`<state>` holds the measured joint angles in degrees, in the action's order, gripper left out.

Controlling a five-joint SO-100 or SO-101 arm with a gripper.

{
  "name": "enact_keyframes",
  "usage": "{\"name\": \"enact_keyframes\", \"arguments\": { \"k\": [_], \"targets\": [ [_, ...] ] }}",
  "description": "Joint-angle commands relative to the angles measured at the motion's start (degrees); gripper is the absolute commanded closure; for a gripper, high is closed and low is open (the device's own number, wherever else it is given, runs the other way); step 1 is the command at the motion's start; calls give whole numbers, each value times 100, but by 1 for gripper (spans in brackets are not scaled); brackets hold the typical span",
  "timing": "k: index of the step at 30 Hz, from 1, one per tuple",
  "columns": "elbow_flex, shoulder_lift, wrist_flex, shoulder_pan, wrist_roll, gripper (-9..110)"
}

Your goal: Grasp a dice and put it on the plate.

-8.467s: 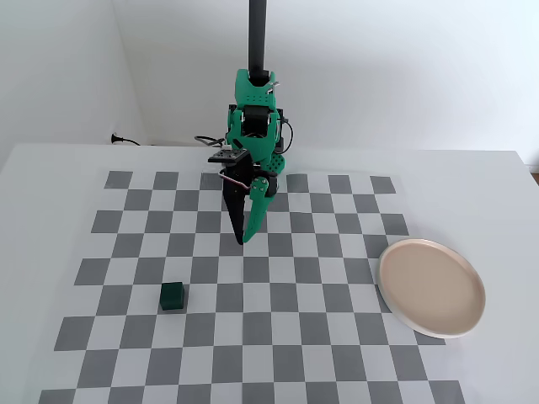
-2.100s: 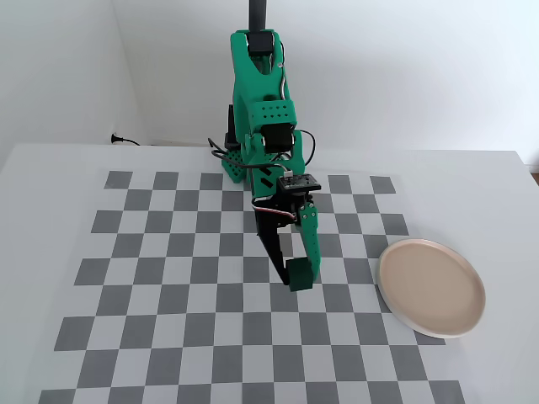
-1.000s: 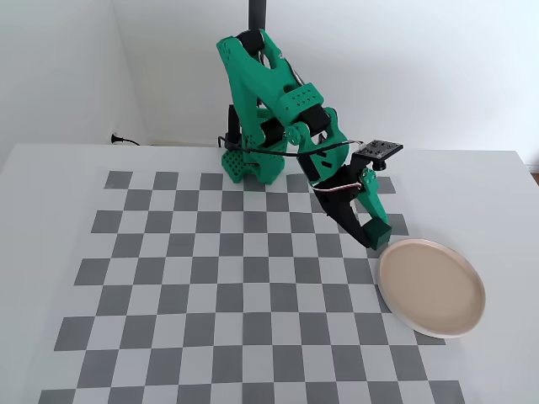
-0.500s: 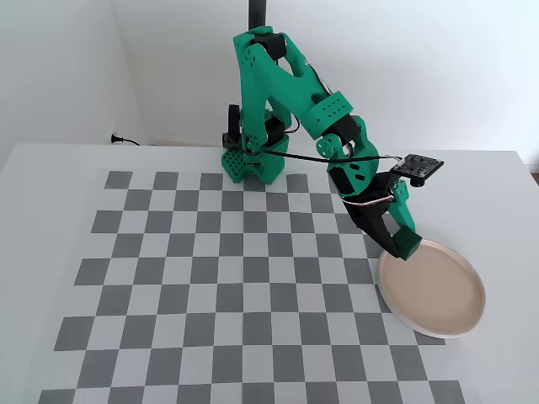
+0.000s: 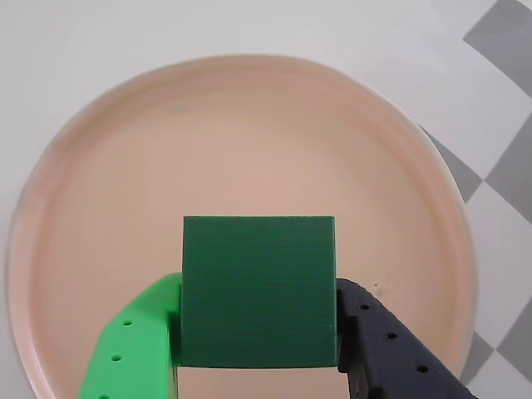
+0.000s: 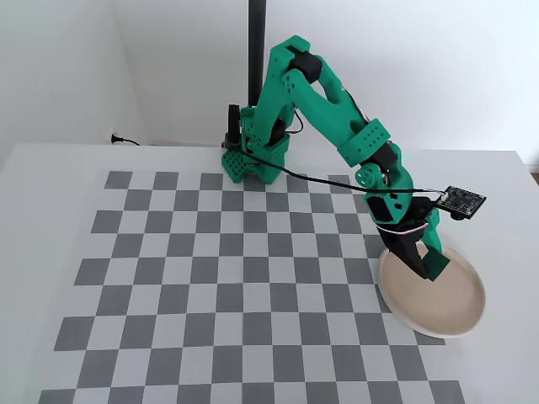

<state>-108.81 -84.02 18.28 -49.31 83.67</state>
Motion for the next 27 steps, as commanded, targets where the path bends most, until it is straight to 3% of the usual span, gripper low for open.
{"name": "enact_keyframes", "arguments": {
  "k": [1, 27],
  "targets": [
    [1055, 299, -97, -35, -53, 98],
    [1600, 826, 202, 70, -272, 88]
  ]
}}
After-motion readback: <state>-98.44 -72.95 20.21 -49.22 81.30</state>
